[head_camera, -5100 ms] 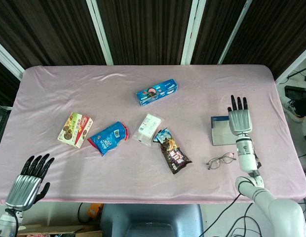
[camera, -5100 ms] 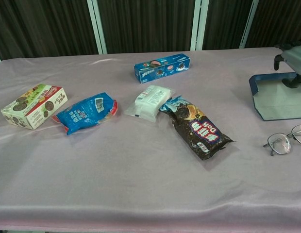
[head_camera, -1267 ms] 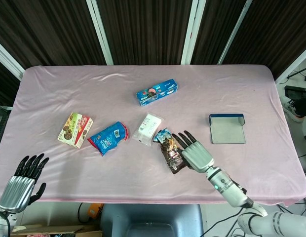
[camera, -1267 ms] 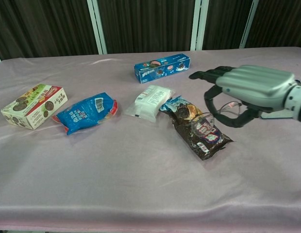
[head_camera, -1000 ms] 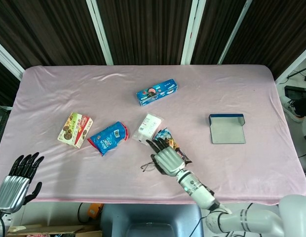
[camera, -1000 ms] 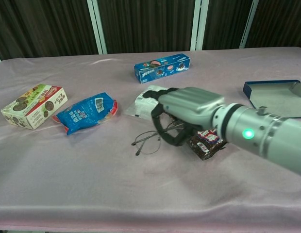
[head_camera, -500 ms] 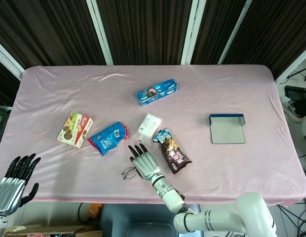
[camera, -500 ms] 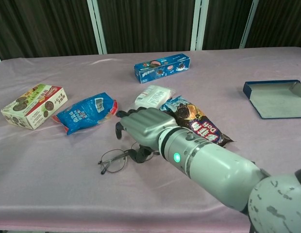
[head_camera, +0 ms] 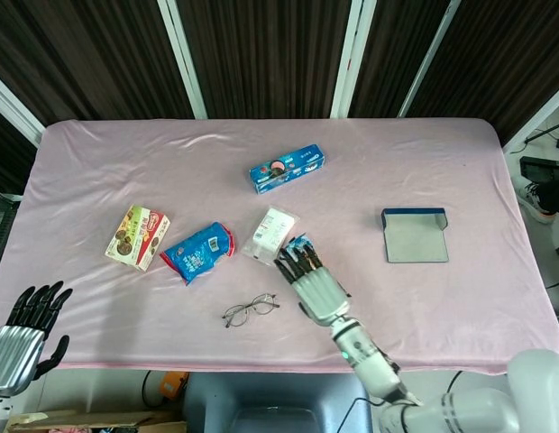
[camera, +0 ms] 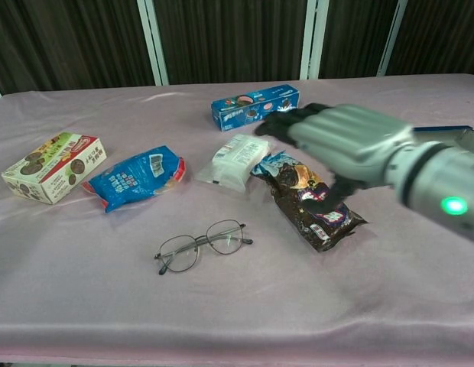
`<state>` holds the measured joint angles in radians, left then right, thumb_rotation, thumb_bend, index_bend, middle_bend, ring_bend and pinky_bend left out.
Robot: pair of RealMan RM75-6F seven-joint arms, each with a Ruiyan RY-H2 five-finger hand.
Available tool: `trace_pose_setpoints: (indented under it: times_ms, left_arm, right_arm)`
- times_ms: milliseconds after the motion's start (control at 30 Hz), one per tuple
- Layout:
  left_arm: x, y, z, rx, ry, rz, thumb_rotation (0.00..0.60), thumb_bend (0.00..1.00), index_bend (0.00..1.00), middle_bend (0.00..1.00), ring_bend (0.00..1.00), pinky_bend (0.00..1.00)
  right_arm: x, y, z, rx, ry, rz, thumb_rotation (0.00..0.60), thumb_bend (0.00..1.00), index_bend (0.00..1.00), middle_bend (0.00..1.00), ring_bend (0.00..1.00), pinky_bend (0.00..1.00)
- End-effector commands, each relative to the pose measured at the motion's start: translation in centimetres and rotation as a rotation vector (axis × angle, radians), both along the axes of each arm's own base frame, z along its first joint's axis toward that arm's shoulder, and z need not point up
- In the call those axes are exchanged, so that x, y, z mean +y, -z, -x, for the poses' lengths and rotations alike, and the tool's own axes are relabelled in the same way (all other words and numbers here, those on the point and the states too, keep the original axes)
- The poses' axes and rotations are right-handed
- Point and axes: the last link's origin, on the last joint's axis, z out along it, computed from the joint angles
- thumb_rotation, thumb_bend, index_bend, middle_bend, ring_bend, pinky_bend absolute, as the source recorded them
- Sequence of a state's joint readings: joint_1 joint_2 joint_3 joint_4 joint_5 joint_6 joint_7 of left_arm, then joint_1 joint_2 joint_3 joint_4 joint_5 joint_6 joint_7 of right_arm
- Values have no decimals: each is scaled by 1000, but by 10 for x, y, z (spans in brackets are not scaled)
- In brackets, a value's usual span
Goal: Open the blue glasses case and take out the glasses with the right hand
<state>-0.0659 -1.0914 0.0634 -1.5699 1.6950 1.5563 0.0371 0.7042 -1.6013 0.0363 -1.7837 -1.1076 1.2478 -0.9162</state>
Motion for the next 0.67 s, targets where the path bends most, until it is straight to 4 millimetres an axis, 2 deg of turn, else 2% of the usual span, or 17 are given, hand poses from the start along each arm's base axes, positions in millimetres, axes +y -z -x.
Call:
trace_pose_setpoints:
  times_ms: [33,167,233,333,400,667]
  left_arm:
    - [1,0,-1,-1,-1,-9,600,428,0,0,0,0]
    - [0,2,-2,7,1,-17,600,427,0,0,0,0]
    - [0,4,-2,19,0,-17,600,427,0,0,0,0]
    - [1,9,-3,35,-4,-10,600,426,0,0,0,0]
    - [1,11,-5,43,-2,-6,600,426,0,0,0,0]
    - [-1,11,-5,35,10,-14,600,423,0,0,0,0]
  right_arm:
    - [51,-78,93,39,106,120,600,413,62,0,0,0]
    - [83,-118,162,35,242,205,600,412,50,0,0,0]
    - [98,-134,186,-14,302,242,600,412,53,0,0,0]
    - [110,-147,213,-74,353,288,600,412,70,0,0,0]
    - [112,-150,222,-73,368,295,600,412,81,0,0,0]
    - [111,-157,222,-118,348,301,600,412,78,0,0,0]
